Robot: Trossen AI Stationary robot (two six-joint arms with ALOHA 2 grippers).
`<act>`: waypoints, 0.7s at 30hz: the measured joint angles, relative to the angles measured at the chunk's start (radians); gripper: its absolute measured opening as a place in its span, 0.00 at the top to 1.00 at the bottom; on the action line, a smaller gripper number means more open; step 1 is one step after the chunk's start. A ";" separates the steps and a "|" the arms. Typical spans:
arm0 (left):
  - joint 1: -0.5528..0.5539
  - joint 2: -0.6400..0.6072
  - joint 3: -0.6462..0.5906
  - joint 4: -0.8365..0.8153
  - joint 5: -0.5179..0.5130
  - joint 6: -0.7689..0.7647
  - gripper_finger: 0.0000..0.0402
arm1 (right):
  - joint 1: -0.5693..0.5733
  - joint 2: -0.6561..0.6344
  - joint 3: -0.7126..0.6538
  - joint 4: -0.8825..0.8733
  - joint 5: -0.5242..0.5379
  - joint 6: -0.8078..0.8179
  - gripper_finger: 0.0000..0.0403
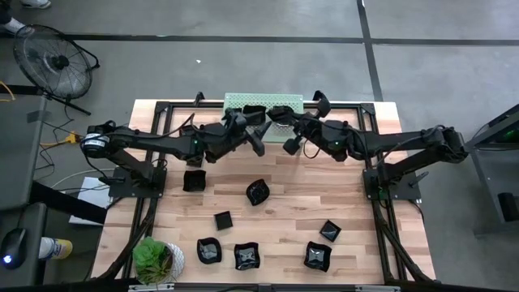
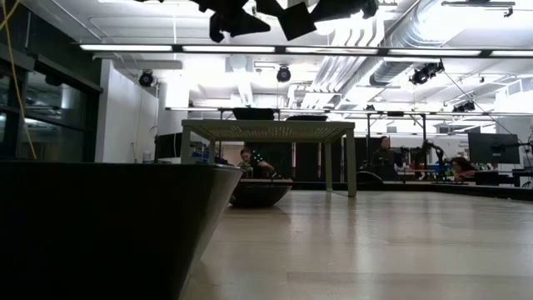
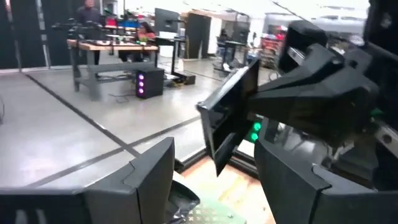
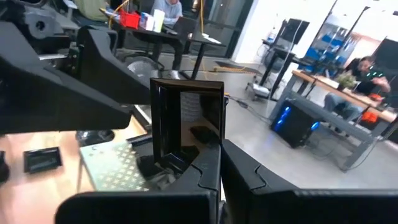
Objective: Pick & Place Mini shaped plates
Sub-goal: Stack the square shaped plate on top of the square shaped plate on the shelf
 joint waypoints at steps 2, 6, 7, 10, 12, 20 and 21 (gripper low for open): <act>0.000 0.000 0.000 0.002 -0.018 -0.003 0.46 | 0.001 0.000 0.000 0.022 0.009 -0.035 1.00; 0.000 0.000 0.000 0.007 -0.043 -0.006 0.46 | 0.002 0.006 0.000 0.066 -0.005 -0.056 1.00; 0.000 0.000 0.000 0.008 -0.037 -0.006 0.46 | 0.002 0.006 0.000 0.066 -0.006 -0.056 1.00; 0.000 0.000 0.000 0.011 -0.037 -0.007 0.46 | 0.002 0.019 0.000 0.071 -0.009 -0.056 1.00; 0.000 0.000 0.000 0.013 -0.040 -0.017 0.46 | 0.002 0.027 0.000 0.077 -0.017 -0.056 1.00; 0.014 0.000 0.000 0.016 -0.051 -0.110 0.46 | 0.002 0.045 0.000 0.139 -0.019 -0.093 1.00; 0.020 0.000 0.000 0.016 -0.050 -0.121 0.46 | 0.002 0.045 0.000 0.143 -0.022 -0.093 1.00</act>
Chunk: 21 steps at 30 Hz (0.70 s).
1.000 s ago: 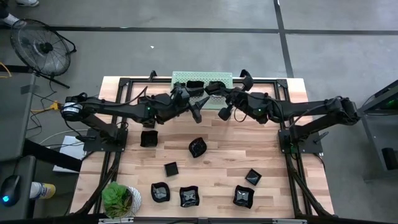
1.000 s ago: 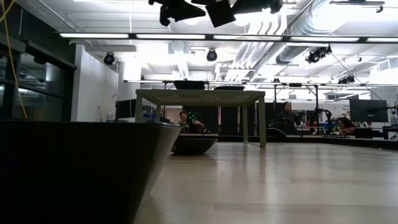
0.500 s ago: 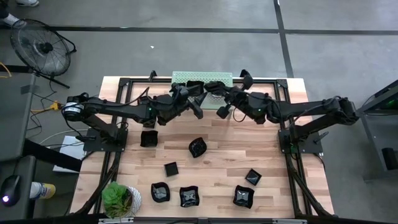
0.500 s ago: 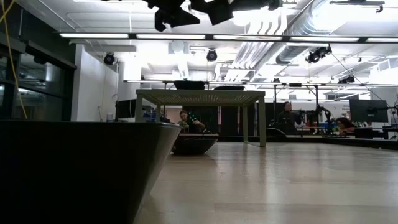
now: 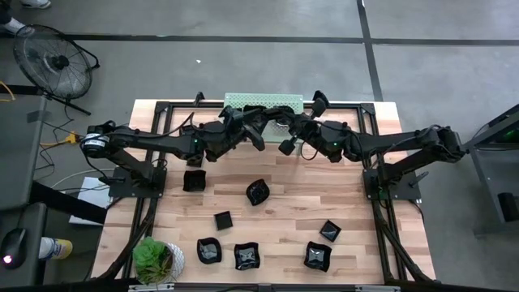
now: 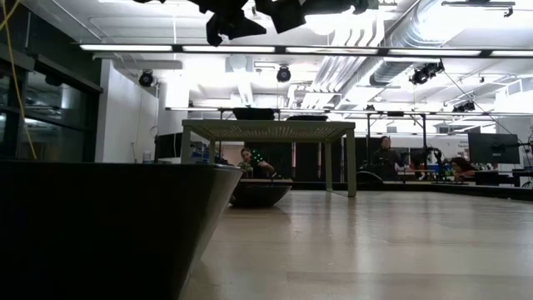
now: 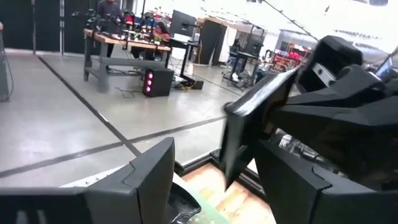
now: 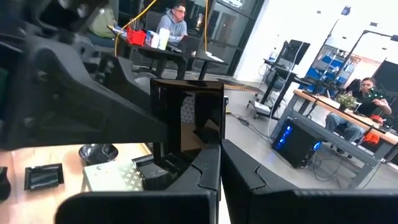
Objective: Pick & Place Mini shaped plates
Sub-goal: Stack the square shaped plate on top of the square shaped plate on the shelf
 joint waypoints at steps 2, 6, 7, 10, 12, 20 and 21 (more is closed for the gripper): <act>0.002 0.000 0.000 -0.001 -0.001 -0.020 0.46 | 0.000 0.000 0.000 0.002 0.012 -0.007 1.00; 0.008 0.000 0.000 -0.001 -0.010 -0.042 0.46 | -0.001 0.000 0.000 0.008 0.046 -0.025 1.00; 0.008 0.000 0.000 -0.001 -0.011 -0.042 0.46 | -0.002 0.000 0.000 0.014 0.047 -0.030 1.00; 0.008 0.000 0.000 -0.001 -0.018 -0.042 0.46 | -0.002 0.000 0.000 0.024 0.042 -0.039 1.00; 0.008 0.000 0.000 -0.001 -0.018 -0.042 0.46 | -0.002 0.005 0.000 0.031 0.040 -0.039 1.00; 0.008 0.000 0.000 -0.001 -0.017 -0.042 0.46 | -0.002 0.021 0.000 0.042 0.029 -0.040 1.00; 0.008 0.000 0.000 -0.001 -0.017 -0.042 0.47 | -0.002 0.021 0.000 0.047 0.031 -0.040 1.00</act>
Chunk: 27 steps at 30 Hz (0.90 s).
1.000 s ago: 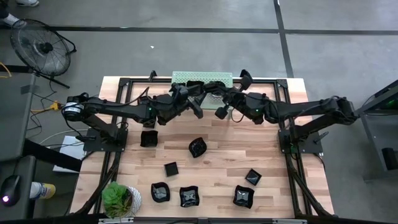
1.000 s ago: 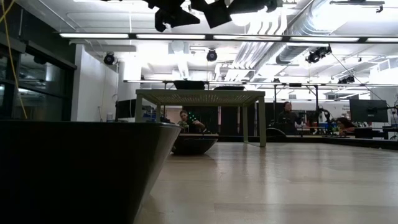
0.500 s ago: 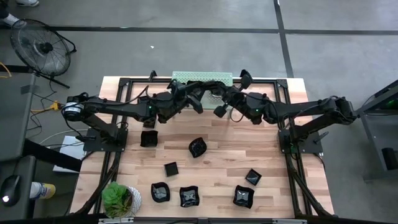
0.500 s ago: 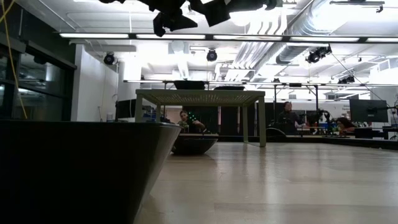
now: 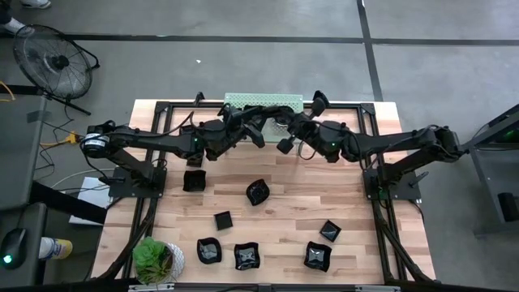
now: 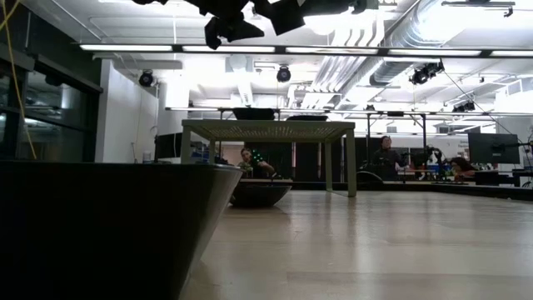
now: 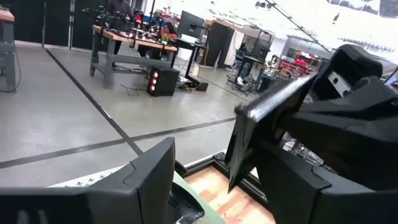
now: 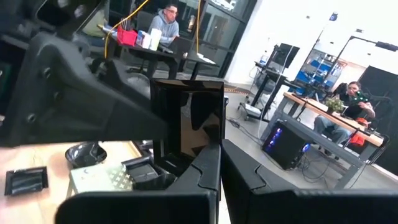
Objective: Pick & Place Mini shaped plates
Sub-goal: Stack the square shaped plate on top of the square shaped plate on the shelf
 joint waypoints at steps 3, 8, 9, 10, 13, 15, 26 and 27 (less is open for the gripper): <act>-0.002 0.000 0.000 0.000 0.000 0.000 0.52 | 0.000 -0.001 0.000 0.013 0.007 -0.011 1.00; -0.002 0.000 0.000 -0.001 0.001 0.000 0.66 | 0.000 -0.001 0.000 0.016 0.002 -0.020 1.00; -0.002 0.000 0.000 -0.001 0.001 0.000 0.69 | 0.000 -0.001 0.000 0.016 0.001 -0.020 1.00; -0.002 0.000 0.000 -0.001 0.002 0.000 0.71 | 0.000 -0.001 0.000 0.016 -0.003 -0.020 1.00; -0.002 0.000 0.000 -0.001 0.017 0.000 0.78 | 0.000 -0.001 0.000 0.016 -0.013 -0.020 1.00; -0.002 0.000 0.000 -0.001 0.034 0.000 0.81 | 0.000 -0.001 0.000 0.016 -0.018 -0.020 1.00; -0.002 0.000 0.000 -0.001 0.038 0.003 0.91 | 0.000 -0.001 0.000 0.015 -0.018 -0.020 1.00; -0.002 0.000 0.000 -0.001 0.038 0.003 0.94 | 0.000 -0.001 0.000 0.015 -0.017 -0.020 1.00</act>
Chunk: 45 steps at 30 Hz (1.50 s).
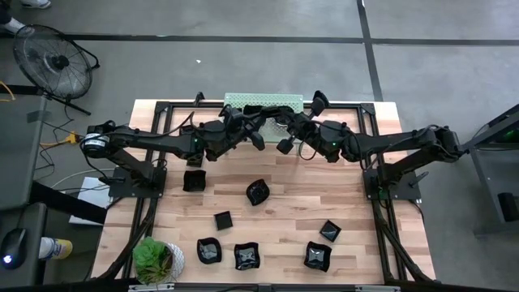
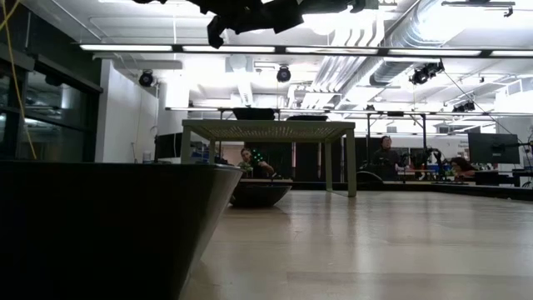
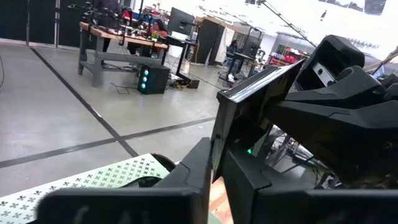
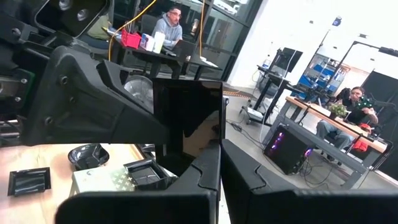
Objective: Pick & Place Mini shaped plates
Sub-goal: Stack the square shaped plate on top of the square shaped plate on the shelf
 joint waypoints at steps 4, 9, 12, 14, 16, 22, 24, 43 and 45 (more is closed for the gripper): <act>0.000 0.000 0.000 0.000 0.008 0.000 0.99 | 0.000 0.000 0.000 -0.001 0.001 0.000 1.00; 0.000 0.000 0.000 -0.001 0.009 0.000 0.99 | 0.000 0.000 0.000 -0.005 -0.006 0.000 1.00; 0.000 0.000 0.000 -0.003 0.008 0.000 1.00 | -0.001 0.000 0.000 -0.013 -0.015 0.000 1.00; 0.000 0.000 0.000 -0.005 0.008 0.000 1.00 | -0.001 0.000 0.000 -0.015 -0.015 0.000 1.00; 0.000 0.000 0.000 -0.005 0.006 0.000 1.00 | -0.001 0.000 0.000 -0.016 -0.016 0.000 1.00; 0.000 0.000 0.000 -0.009 0.003 0.000 1.00 | -0.001 0.000 0.000 -0.026 -0.021 0.000 0.95; 0.001 0.000 0.000 -0.008 -0.001 0.001 1.00 | 0.000 0.000 0.000 -0.029 -0.022 0.000 0.90; 0.042 -0.070 0.001 -0.113 -0.018 0.029 1.00 | -0.002 -0.118 0.000 -0.195 0.112 0.100 0.52; 0.064 -0.099 0.001 -0.176 -0.007 0.000 1.00 | -0.011 -0.147 0.000 -0.254 0.113 0.141 0.52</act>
